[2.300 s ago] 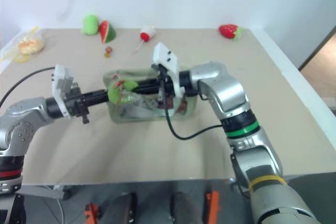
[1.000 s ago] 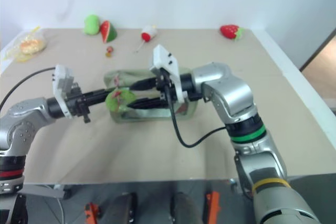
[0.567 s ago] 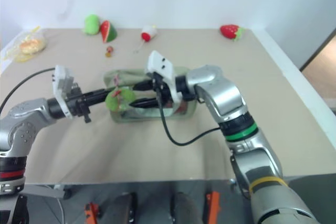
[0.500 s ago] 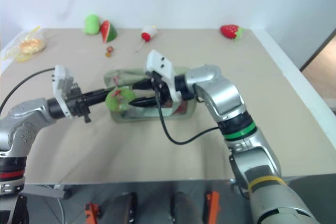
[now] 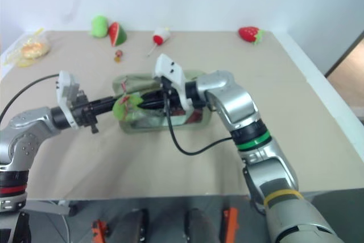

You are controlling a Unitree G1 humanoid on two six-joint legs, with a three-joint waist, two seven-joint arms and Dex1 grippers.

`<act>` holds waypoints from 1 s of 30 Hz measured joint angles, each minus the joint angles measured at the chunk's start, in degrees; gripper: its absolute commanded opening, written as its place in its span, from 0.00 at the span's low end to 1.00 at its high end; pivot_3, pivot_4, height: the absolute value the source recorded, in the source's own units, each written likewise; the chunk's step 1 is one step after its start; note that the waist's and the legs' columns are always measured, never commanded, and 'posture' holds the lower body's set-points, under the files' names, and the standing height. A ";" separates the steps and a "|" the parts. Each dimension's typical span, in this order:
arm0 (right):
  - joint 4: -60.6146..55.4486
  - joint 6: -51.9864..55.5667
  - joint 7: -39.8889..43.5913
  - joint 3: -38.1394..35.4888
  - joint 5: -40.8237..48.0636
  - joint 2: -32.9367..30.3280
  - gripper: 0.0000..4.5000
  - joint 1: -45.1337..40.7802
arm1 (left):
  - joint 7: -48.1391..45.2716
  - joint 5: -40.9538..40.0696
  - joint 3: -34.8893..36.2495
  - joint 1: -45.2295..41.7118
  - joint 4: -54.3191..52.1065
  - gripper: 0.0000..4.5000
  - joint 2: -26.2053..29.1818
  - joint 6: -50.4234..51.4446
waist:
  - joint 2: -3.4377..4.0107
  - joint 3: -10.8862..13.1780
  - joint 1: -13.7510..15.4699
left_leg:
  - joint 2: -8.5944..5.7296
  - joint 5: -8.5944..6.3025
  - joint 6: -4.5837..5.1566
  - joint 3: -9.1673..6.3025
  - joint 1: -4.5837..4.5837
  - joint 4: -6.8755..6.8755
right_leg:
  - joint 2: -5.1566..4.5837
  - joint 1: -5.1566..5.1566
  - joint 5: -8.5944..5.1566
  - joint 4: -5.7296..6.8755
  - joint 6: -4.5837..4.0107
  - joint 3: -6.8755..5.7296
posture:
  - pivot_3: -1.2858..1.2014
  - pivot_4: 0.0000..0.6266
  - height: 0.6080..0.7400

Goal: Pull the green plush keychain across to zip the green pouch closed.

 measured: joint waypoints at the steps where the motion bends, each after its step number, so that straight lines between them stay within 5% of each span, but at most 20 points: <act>1: 0.00 -0.05 -0.03 -0.01 0.00 0.00 0.01 0.00 | 0.01 0.00 0.00 0.02 0.00 0.00 0.00 0.00 | 0.00 0.00 0.00 | 0.00 0.00 0.00 0.00 0.00 0.00 | 0.00 0.00 0.00 0.00 0.00 0.00 | 0.52 0.24 1.00; 10: 0.57 -0.55 -0.29 -0.14 -0.14 -0.24 0.01 -0.45 | 0.07 -0.10 -0.01 0.03 -0.01 0.00 -0.06 0.00 | 0.00 0.00 0.00 | 0.00 0.00 0.00 0.00 0.00 0.00 | 0.00 0.00 -0.01 0.00 -0.01 0.00 | 0.52 0.24 1.00; 18: 0.52 0.96 -0.91 -6.99 1.80 -3.35 0.01 -11.13 | -0.10 -0.29 -0.03 0.02 -0.07 0.00 -0.11 -0.11 | 0.01 0.01 0.00 | 0.00 -0.01 -0.01 0.01 -0.05 -0.07 | 0.00 -0.09 -0.01 0.00 0.00 -0.01 | 0.52 0.24 1.00; 30: 0.46 -3.13 0.87 -6.24 -1.39 -9.26 0.01 -10.62 | -0.36 -0.29 -0.03 -0.12 -0.04 0.00 -0.44 -0.42 | 0.01 0.01 0.08 | -0.04 0.00 -0.01 0.03 -0.40 -0.03 | -0.04 -0.47 0.05 0.00 0.10 0.02 | 0.52 0.24 1.00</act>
